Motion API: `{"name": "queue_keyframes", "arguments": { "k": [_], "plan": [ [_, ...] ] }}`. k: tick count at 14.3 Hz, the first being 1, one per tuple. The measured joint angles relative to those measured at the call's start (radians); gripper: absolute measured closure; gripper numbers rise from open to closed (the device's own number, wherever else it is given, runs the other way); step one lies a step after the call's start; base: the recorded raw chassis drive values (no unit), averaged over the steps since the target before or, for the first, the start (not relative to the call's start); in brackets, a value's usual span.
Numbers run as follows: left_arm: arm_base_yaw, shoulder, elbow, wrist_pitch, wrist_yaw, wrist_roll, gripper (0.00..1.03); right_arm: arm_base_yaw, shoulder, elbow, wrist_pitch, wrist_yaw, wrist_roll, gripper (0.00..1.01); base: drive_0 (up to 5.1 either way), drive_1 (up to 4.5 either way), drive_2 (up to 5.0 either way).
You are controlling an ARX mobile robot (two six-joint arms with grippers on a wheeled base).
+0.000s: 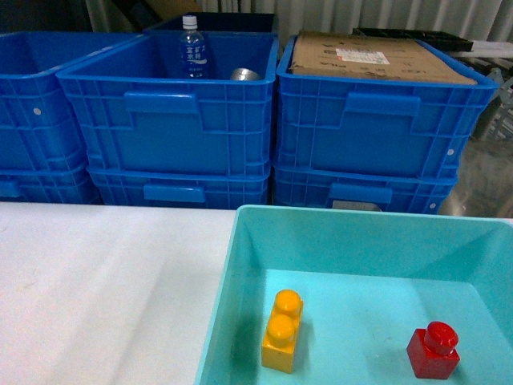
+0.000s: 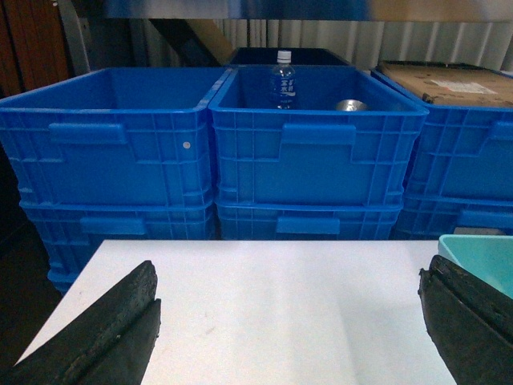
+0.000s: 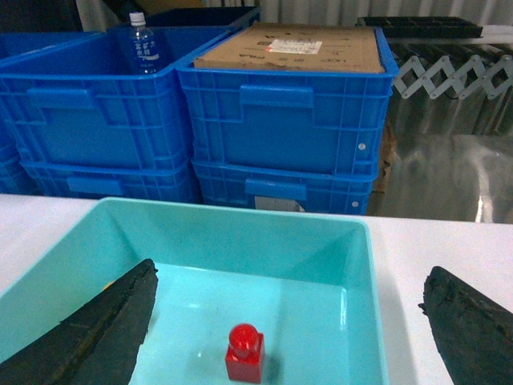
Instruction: Pick red block from blue box to shelf
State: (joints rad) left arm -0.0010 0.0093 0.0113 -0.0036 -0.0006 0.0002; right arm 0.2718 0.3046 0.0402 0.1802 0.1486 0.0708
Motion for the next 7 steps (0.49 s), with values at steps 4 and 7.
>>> {"name": "queue_keyframes", "arguments": {
  "k": [4,7],
  "plan": [
    [0.000,0.000,0.000,0.000,0.000,0.000,0.05,0.019,0.570,0.228,0.351,-0.029,0.019,0.03,0.0,0.00,0.0],
    [0.000,0.000,0.000,0.000,0.000,0.000,0.05,0.066,0.917,0.407,0.347,-0.046,0.019,0.03,0.0,0.00,0.0]
  ]
}}
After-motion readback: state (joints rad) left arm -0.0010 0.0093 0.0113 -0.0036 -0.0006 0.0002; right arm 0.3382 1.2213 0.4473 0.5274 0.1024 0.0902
